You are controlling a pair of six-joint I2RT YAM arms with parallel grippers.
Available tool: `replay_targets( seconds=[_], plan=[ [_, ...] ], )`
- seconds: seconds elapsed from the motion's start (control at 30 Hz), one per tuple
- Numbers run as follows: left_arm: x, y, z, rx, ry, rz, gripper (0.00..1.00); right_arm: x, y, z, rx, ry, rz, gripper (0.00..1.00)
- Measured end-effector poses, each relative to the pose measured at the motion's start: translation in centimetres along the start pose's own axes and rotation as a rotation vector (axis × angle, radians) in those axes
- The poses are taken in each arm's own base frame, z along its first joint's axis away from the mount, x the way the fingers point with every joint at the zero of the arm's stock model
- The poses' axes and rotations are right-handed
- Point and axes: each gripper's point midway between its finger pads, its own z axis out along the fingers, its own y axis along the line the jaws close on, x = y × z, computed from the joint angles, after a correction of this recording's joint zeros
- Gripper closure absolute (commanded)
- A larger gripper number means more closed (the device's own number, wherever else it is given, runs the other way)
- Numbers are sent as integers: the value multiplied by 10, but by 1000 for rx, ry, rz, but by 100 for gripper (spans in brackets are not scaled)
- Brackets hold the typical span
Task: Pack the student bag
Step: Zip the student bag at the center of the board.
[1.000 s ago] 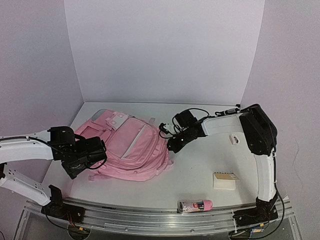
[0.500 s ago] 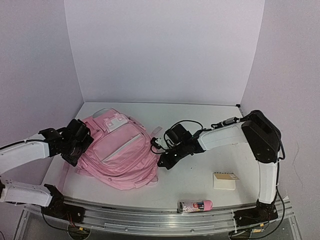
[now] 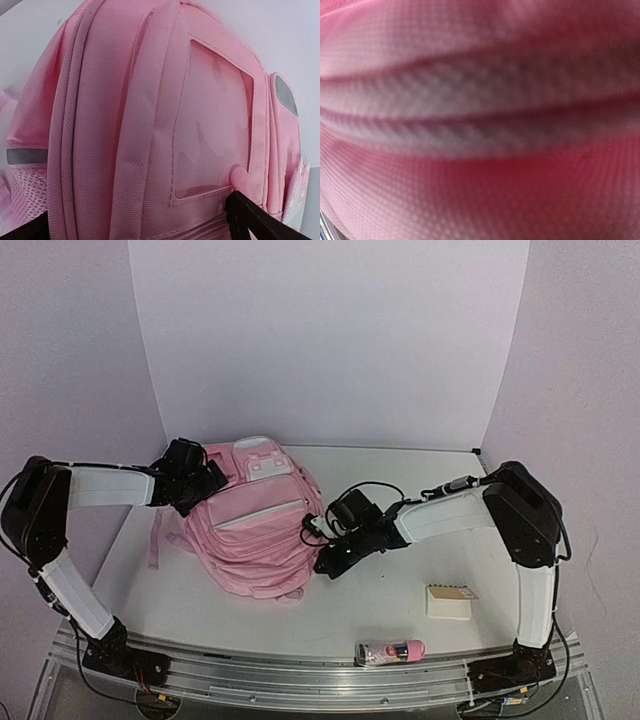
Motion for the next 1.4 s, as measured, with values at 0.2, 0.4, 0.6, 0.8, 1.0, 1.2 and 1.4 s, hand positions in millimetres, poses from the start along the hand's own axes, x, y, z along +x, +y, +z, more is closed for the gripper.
replay_targets(
  seconds=[0.2,0.4,0.6,0.8,1.0,1.2,1.4],
  plan=[
    [-6,-49,38,127,27,129,0,3,-8,-3,44,-5,39,100],
    [-13,-81,59,161,60,230,0,1,-14,-3,82,-16,64,100],
    [-17,-73,46,62,76,221,0,-3,-15,-4,117,-28,83,100],
    [9,-31,-41,-101,124,83,1,-5,-15,-4,123,-33,95,100],
    [84,-27,-127,-57,237,13,6,-5,-14,-4,115,-31,100,100],
    [156,-3,-135,-120,373,-26,16,-5,-12,-4,104,-28,101,100],
    [183,-4,-126,-158,378,-85,22,-4,-10,-4,96,-26,101,100]
  ],
)
